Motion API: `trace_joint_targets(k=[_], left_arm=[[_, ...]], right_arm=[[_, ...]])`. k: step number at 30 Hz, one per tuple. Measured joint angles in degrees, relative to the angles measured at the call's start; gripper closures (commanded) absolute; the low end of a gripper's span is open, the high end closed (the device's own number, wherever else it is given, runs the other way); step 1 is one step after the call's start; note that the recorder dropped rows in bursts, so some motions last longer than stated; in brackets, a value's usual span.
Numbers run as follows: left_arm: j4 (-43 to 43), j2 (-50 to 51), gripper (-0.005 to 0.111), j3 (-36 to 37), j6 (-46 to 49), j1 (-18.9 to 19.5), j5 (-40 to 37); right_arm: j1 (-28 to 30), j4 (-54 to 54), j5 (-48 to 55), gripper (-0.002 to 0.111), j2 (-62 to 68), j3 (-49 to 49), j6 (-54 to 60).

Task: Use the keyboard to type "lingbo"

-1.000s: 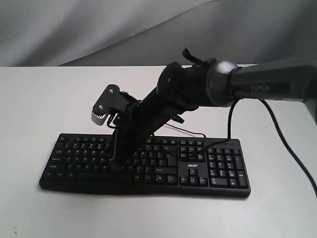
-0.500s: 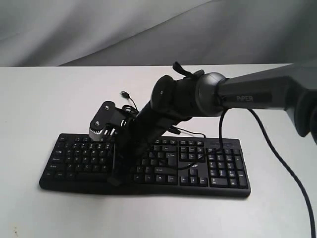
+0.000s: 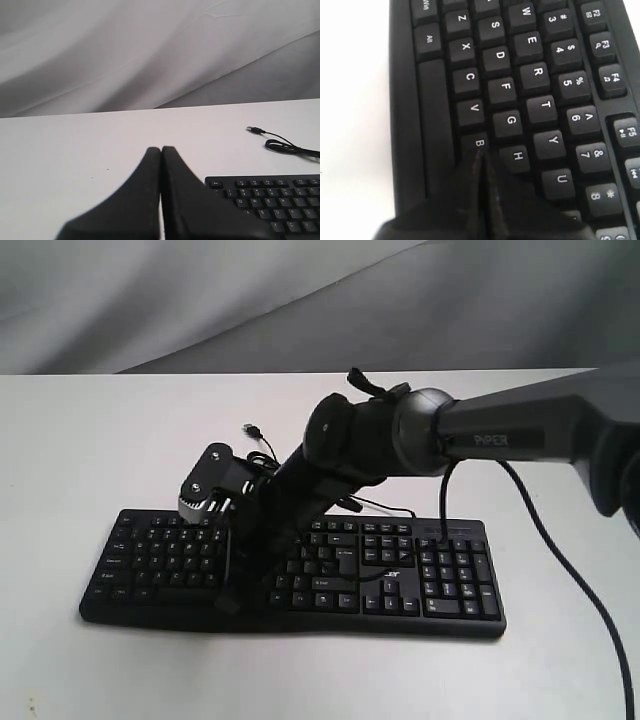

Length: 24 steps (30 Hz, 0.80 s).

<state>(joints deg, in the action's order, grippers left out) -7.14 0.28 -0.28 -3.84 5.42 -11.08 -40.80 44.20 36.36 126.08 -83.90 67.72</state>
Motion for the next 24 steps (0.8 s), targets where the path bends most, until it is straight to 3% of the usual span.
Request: trace_joint_targets(k=[8, 24], left_arm=[[0.00, 0.00, 0.106, 0.00, 0.00, 0.00, 0.00], [0.00, 0.00, 0.106, 0.00, 0.00, 0.00, 0.00]], right_arm=[[-1.19, -0.61, -0.33, 0.108, 2.39, -7.05, -0.96], [-1.19, -1.09, -0.42, 0.108, 3.95, -7.02, -1.96]])
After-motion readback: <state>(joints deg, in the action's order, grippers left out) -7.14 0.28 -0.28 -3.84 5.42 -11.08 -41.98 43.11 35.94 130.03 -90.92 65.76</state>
